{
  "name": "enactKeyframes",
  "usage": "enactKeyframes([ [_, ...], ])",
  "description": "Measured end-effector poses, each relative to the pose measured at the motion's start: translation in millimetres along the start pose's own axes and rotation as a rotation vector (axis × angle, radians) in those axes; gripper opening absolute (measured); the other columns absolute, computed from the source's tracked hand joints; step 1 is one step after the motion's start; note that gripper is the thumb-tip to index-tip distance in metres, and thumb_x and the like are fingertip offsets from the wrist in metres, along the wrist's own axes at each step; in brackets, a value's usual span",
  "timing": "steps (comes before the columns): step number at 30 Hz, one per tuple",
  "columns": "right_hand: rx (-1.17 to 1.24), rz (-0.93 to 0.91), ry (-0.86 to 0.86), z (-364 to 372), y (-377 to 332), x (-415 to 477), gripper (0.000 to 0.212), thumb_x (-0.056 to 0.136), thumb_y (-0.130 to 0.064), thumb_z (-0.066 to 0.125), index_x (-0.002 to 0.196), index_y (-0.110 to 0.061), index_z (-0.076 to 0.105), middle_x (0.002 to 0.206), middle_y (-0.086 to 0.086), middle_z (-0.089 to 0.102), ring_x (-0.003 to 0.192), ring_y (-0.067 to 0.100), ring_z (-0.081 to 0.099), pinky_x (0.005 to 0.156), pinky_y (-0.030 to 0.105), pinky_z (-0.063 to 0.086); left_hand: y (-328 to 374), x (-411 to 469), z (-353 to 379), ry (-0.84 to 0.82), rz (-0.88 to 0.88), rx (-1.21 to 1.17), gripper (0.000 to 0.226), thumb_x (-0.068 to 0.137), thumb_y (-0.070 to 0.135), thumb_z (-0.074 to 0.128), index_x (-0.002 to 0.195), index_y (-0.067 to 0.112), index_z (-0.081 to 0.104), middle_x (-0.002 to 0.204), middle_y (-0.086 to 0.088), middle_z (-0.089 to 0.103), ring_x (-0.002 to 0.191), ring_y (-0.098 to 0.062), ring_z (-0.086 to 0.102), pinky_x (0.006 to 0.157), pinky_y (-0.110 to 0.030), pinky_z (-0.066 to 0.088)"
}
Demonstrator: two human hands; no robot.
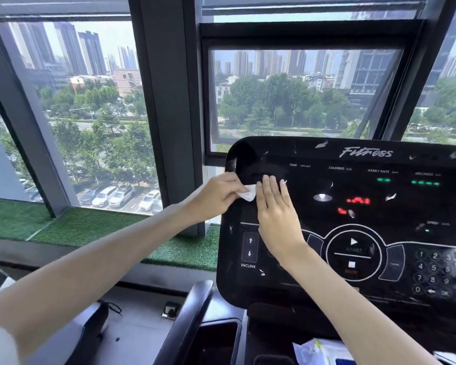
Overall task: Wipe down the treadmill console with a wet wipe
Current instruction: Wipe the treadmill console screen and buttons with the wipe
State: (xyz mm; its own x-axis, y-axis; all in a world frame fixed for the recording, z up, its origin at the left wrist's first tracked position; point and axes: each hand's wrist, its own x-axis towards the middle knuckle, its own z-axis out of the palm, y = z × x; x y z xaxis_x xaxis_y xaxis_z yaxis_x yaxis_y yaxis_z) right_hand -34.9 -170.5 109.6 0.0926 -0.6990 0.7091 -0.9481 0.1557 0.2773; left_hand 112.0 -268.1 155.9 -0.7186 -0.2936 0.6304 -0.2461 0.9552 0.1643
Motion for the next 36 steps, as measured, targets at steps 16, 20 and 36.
enactKeyframes([
  [16,0.047,-0.016,-0.018,-6.3,3.0,-0.1,0.057,0.071,0.001,0.041,0.126,0.013,0.048,0.132,0.031,0.048,0.125,0.04,0.046,0.108,0.052,0.029,11.8,-28.8,3.7,-0.227,0.1,0.017,0.017,0.081,-0.007,0.061,0.094,0.0,0.07,0.087,-0.01,0.062,0.081,-0.013,0.055,0.079,-0.017,0.044],
  [20,0.048,-0.014,-0.021,-6.2,2.8,-0.5,0.054,0.075,0.004,0.035,0.126,0.014,0.047,0.131,0.033,0.047,0.124,0.042,0.045,0.108,0.053,0.028,-2.5,0.0,-9.5,0.127,-0.114,-0.048,0.017,0.079,-0.006,0.066,0.094,0.0,0.07,0.087,-0.01,0.065,0.078,-0.01,0.058,0.078,-0.01,0.044],
  [36,-0.026,-0.045,-0.086,-9.4,5.8,-2.0,0.065,0.069,0.005,0.056,0.132,0.009,0.043,0.138,0.028,0.042,0.131,0.036,0.039,0.114,0.048,0.018,5.7,-30.4,2.7,-0.089,0.017,-0.014,0.017,0.08,-0.009,0.062,0.094,-0.001,0.07,0.086,-0.012,0.062,0.077,-0.017,0.059,0.076,-0.019,0.046],
])
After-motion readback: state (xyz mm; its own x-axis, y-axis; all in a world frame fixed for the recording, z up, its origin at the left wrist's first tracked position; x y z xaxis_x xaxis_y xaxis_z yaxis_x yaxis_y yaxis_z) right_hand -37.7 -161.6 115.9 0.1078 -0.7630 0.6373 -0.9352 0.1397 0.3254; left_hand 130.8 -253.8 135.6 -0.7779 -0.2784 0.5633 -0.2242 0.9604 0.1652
